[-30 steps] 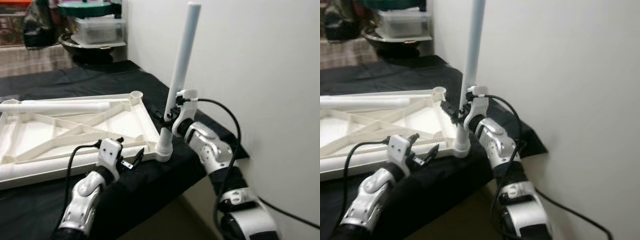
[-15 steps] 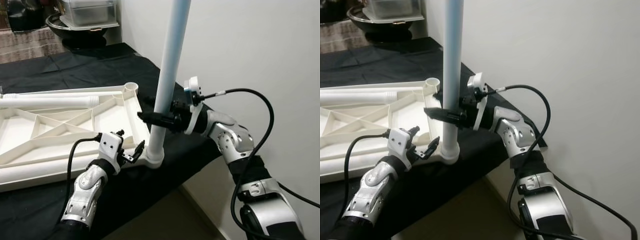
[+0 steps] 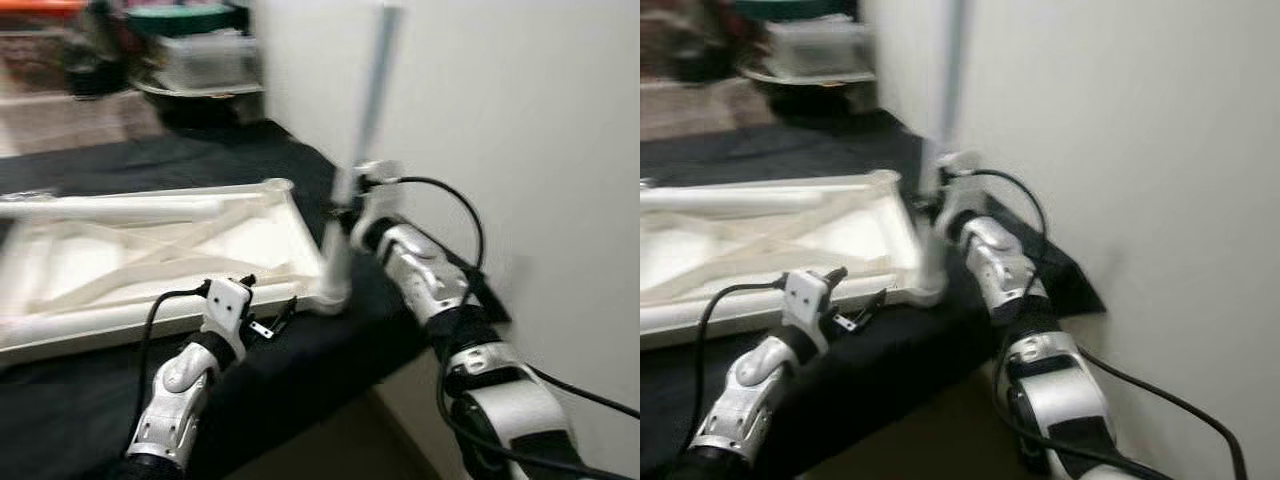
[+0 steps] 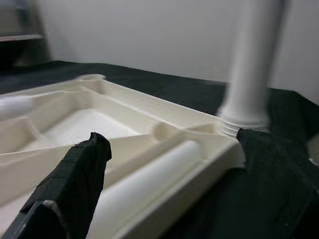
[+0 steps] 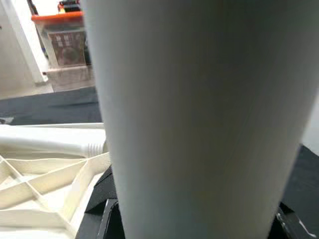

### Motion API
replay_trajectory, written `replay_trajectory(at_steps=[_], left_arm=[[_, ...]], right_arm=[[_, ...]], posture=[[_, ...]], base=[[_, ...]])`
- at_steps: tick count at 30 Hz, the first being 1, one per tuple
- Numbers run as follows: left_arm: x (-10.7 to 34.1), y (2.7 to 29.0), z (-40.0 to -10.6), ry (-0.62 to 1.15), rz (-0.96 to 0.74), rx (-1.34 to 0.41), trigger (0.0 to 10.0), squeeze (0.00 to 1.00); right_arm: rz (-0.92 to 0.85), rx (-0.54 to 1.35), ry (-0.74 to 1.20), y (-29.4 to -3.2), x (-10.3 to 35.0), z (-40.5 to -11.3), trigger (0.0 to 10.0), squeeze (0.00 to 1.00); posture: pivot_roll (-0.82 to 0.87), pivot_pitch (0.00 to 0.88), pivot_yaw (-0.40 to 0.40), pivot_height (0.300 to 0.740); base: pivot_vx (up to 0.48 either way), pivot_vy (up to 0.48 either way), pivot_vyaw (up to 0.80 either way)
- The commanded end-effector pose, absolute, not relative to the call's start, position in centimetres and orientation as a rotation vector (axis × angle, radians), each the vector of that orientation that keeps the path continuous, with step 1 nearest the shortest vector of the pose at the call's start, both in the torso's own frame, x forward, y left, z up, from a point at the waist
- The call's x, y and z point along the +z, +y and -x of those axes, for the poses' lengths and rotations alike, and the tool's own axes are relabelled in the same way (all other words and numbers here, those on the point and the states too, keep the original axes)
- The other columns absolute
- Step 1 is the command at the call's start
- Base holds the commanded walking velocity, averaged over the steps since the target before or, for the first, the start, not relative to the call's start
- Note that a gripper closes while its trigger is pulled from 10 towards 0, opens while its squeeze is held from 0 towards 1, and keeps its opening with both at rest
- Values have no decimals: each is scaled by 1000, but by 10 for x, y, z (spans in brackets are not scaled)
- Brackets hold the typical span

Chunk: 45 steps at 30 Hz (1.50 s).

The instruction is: Building children table

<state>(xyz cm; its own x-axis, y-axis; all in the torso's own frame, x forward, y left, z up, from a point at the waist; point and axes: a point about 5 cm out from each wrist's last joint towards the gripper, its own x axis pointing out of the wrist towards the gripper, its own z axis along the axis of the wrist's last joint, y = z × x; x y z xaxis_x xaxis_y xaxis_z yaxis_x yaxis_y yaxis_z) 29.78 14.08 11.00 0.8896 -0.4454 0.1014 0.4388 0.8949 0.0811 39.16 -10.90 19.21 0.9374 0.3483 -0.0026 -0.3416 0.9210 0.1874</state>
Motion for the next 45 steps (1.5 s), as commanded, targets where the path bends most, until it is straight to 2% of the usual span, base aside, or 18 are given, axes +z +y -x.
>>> replay_trajectory(at_steps=[1,3,4,7,8,18,20,21,22,23,26,29,34,35,37,38,44,45], left_arm=[[108,139,-298,-100,-69,-482,10000,0],[108,140,-299,-99,-70,-481,10000,0],[108,140,-299,-99,-71,-481,10000,0],[109,140,-300,-101,-73,-479,10000,0],[109,140,-300,-103,-72,-478,10000,0],[107,139,-298,-104,-67,-473,10000,0],[107,141,-298,-104,-69,-469,10000,0],[108,142,-298,-104,-71,-466,10000,0],[108,142,-298,-104,-71,-466,10000,0],[108,142,-299,-105,-73,-464,10000,0],[108,142,-298,-105,-73,-462,10000,0],[107,141,-298,-104,-73,-465,10000,0],[107,140,-298,-103,-73,-467,10000,0],[107,140,-299,-104,-71,-470,10000,0],[108,139,-299,-104,-71,-471,10000,0],[108,138,-300,-105,-69,-473,10000,0],[107,137,-300,-103,-70,-479,10000,0],[107,137,-300,-103,-69,-479,10000,0]], right_arm=[[-344,520,94,-96,176,-378,10000,0],[-372,578,60,-92,183,-376,10000,0],[-367,620,25,-91,190,-375,10000,1000],[-376,719,-13,-87,203,-373,10000,1000],[-364,797,-31,-84,211,-372,10000,0],[-244,1476,-163,-73,240,-323,10000,0],[-224,1539,-156,-72,238,-318,8863,0],[-212,1579,-143,-72,235,-315,4902,0],[-212,1579,-143,-72,235,-315,4902,0],[-202,1605,-118,-70,229,-313,0,0],[-133,1528,-57,-66,214,-319,0,0],[-4,949,161,-72,176,-364,0,0],[-41,555,243,-96,163,-384,0,0],[-53,506,255,-99,159,-381,3961,0],[-55,494,260,-100,156,-378,3961,0],[-73,533,243,-94,158,-374,10000,0],[-150,681,120,-79,179,-368,10000,0],[-171,703,89,-79,185,-369,10000,1000]], posture=[[18,0,-94,740],[16,0,-93,740],[16,0,-94,740],[21,0,-100,740],[21,0,-101,740],[33,0,-110,740],[33,0,-110,740],[33,0,-110,740],[33,0,-110,740],[47,0,-121,740],[45,0,-119,740],[37,0,-113,740],[34,0,-112,740],[29,0,-108,740],[29,0,-108,740],[29,0,-108,740],[29,0,-108,740],[20,0,-103,740]], base=[[0,0,0],[0,0,0],[0,0,0],[0,0,0],[0,0,0],[0,0,0],[0,0,0],[0,0,0],[0,0,0],[0,0,0],[0,0,0],[0,0,0],[0,0,0],[0,0,0],[0,0,0],[0,0,0],[0,0,0],[0,0,0]])
